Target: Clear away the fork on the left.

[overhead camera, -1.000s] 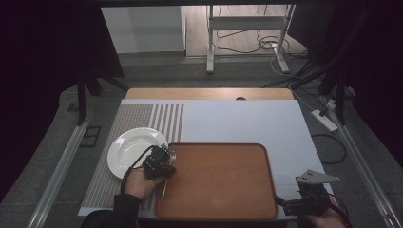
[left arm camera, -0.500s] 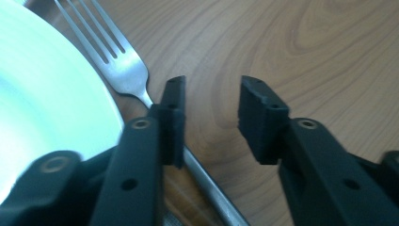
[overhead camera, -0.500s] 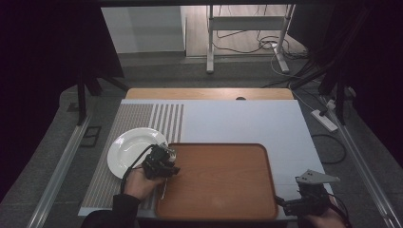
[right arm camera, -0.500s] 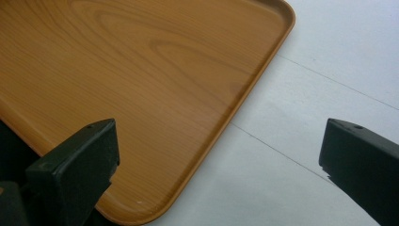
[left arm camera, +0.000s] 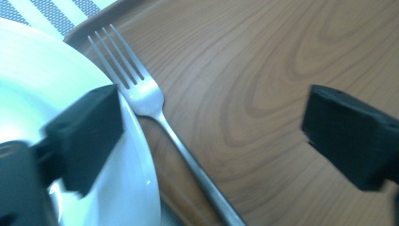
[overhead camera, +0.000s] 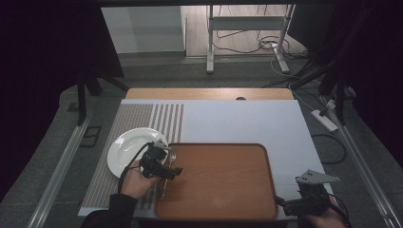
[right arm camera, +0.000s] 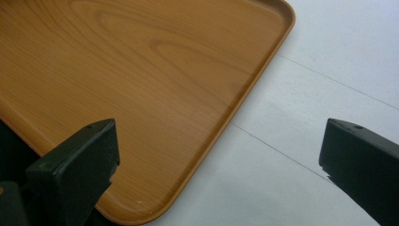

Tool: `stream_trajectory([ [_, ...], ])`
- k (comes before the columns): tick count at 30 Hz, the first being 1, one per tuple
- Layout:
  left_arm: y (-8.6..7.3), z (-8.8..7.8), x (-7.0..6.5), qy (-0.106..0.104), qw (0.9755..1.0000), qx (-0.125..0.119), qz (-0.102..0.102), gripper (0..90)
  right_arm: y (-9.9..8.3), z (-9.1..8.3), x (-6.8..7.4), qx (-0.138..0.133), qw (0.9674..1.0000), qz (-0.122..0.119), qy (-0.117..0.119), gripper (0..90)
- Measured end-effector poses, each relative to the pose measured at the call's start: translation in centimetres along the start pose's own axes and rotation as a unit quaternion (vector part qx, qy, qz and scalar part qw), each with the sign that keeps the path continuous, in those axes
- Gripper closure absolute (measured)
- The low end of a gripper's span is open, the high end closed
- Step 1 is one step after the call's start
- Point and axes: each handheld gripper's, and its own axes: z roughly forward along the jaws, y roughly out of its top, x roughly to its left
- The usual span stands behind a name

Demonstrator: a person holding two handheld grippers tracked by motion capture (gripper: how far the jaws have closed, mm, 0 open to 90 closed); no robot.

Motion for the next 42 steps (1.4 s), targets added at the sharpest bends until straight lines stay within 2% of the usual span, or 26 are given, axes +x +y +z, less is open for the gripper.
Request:
stream_trajectory([
  [1, 0.0, -0.1, 0.1, -0.005, 1.0, -0.005, -0.005, 5.1, 0.0, 0.0, 0.0, 0.0, 1.0, 0.0, 0.0, 0.0],
  [2, 0.0, -0.2, 0.3, -0.015, 0.9997, -0.014, -0.011, 0.2, 0.0, 0.0, 0.0, 0.0, 1.0, 0.0, 0.0, 0.0],
  [4, 0.0, -0.4, 0.4, -0.016, 0.9994, -0.027, -0.015, 0.0, 0.0, 0.0, 0.0, 0.0, 1.0, 0.0, 0.0, 0.0],
  [6, -0.1, -0.6, 0.4, -0.015, 0.9992, -0.037, -0.009, 0.0, 0.0, 0.0, 0.0, 0.0, 1.0, 0.0, 0.0, 0.0],
  [7, -0.2, -0.7, 0.4, -0.015, 0.9991, -0.039, 0.002, 0.0, 0.0, 0.0, 0.0, 0.0, 1.0, 0.001, 0.0, 0.0],
  [8, -0.2, -0.7, 0.4, -0.015, 0.9991, -0.039, 0.002, 0.0, 0.0, 0.0, 0.0, 0.0, 1.0, 0.001, 0.0, 0.0],
  [9, -0.3, -0.7, 0.3, -0.014, 0.999, -0.042, 0.01, 0.0, 0.0, 0.0, 0.0, 0.001, 1.0, 0.001, 0.0, 0.0],
  [15, -0.6, -1.1, 0.2, -0.009, 0.9986, -0.048, 0.022, 0.0, 0.0, 0.0, 0.0, 0.002, 1.0, 0.001, 0.0, 0.0],
  [19, -1.2, -1.6, 0.4, -0.008, 0.9985, -0.052, 0.016, 0.0, 0.0, 0.0, 0.0, 0.001, 1.0, 0.002, 0.0, 0.0],
  [26, -3.1, -3.1, 0.9, -0.005, 0.9975, -0.07, -0.005, 0.0, 0.0, 0.0, 0.0, 0.002, 1.0, 0.003, 0.0, 0.0],
  [31, -4.2, -4.0, 1.1, 0.005, 0.9969, -0.078, -0.004, 0.0, 0.0, 0.0, 0.0, 0.002, 1.0, 0.003, -0.002, 0.0],
  [42, -6.2, -5.4, 1.3, 0.006, 0.9958, -0.089, -0.018, 0.0, -0.1, 0.0, 0.0, 0.002, 1.0, 0.005, -0.003, 0.0],
])
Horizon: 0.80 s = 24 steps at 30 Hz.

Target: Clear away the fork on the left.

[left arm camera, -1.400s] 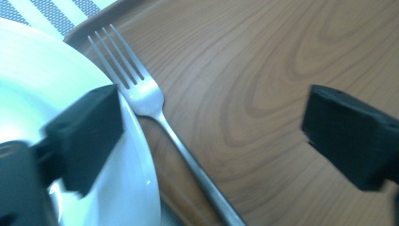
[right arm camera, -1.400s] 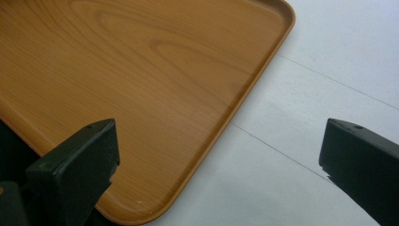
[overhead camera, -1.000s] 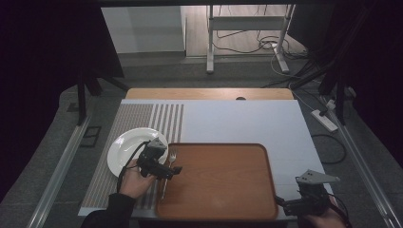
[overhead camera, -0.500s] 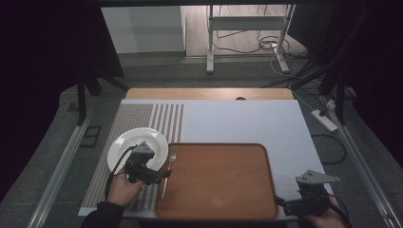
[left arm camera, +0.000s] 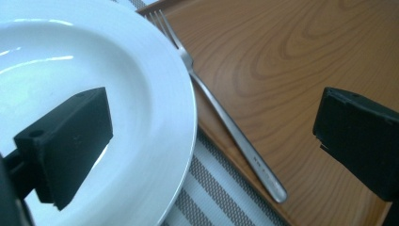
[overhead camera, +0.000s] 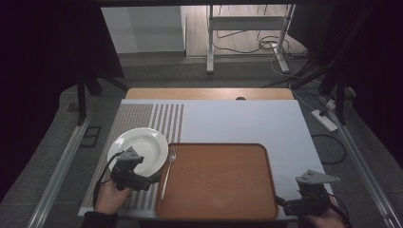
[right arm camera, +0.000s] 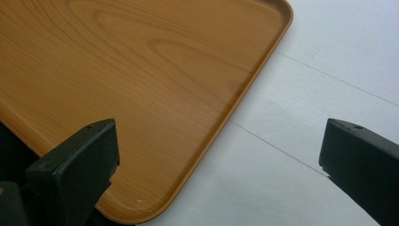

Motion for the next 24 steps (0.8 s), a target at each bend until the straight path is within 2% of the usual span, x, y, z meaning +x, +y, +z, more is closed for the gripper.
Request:
stream_trajectory([
  [16, -2.3, -1.9, 0.7, 0.008, 0.9995, -0.006, -0.031, 0.0, 0.0, 0.0, 0.0, 0.002, 1.0, 0.003, -0.003, 0.0],
  [22, -3.2, -2.4, 0.9, 0.02, 0.9993, 0.0, -0.033, 0.0, 0.0, 0.0, -0.1, 0.001, 1.0, 0.005, -0.002, 0.0],
  [24, -3.3, -2.7, 0.9, 0.021, 0.9991, -0.007, -0.036, 0.0, 0.0, 0.0, -0.1, 0.001, 1.0, 0.005, -0.002, 0.0],
])
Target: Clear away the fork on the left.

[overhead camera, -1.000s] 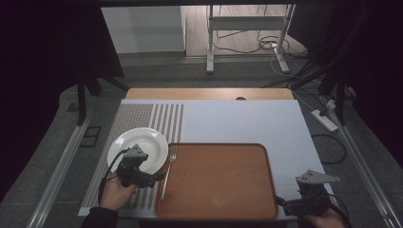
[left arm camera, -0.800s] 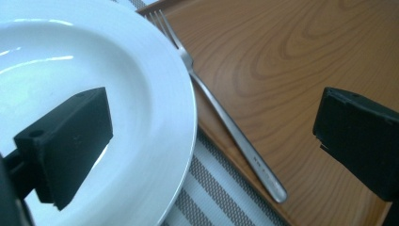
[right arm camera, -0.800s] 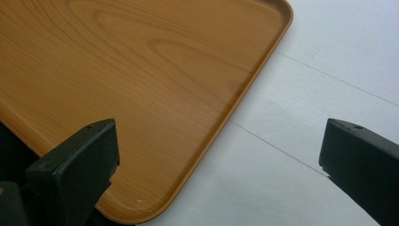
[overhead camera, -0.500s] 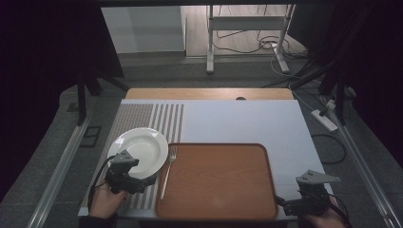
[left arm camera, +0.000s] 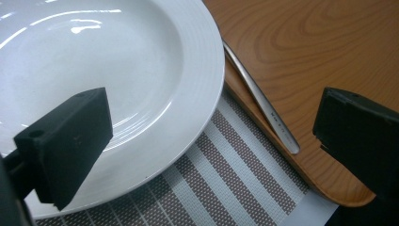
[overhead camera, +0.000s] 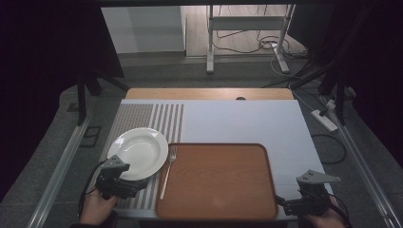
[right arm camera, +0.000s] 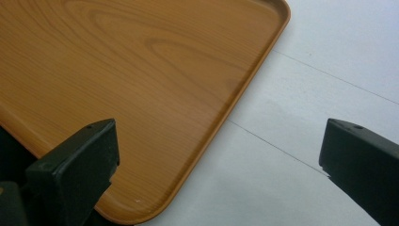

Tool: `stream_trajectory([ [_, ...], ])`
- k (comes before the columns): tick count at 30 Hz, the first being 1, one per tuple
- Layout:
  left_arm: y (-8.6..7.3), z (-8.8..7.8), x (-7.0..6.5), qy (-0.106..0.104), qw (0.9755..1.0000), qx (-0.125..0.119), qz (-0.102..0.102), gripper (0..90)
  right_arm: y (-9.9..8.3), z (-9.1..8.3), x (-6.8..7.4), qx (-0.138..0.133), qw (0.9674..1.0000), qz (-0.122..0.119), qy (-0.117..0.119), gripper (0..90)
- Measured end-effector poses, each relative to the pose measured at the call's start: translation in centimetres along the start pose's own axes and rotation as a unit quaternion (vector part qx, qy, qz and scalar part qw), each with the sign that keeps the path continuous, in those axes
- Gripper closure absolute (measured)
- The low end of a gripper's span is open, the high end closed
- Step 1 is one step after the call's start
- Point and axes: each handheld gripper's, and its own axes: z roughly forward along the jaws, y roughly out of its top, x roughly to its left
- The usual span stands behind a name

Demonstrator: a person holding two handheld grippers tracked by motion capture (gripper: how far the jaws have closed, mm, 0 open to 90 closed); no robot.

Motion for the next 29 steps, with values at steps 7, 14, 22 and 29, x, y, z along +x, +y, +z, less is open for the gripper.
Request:
stream_trajectory([
  [7, -0.4, -0.6, 0.2, 0.007, 1.0, 0.0, -0.004, 0.0, 0.0, 0.0, 0.0, 0.001, 1.0, 0.0, 0.0, 0.0],
  [14, -1.0, -1.4, 0.5, 0.011, 0.9999, -0.001, -0.013, 0.0, 0.0, 0.0, 0.0, 0.001, 1.0, 0.0, -0.001, 0.0],
  [22, -1.5, -1.9, 0.5, 0.018, 0.9997, 0.011, -0.013, 0.0, 0.0, 0.0, 0.0, 0.003, 1.0, 0.0, -0.003, 0.0],
  [29, -1.5, -1.8, 0.8, 0.01, 0.9997, 0.014, -0.018, 0.0, 0.0, 0.1, 0.0, 0.002, 1.0, 0.0, -0.001, 0.0],
])
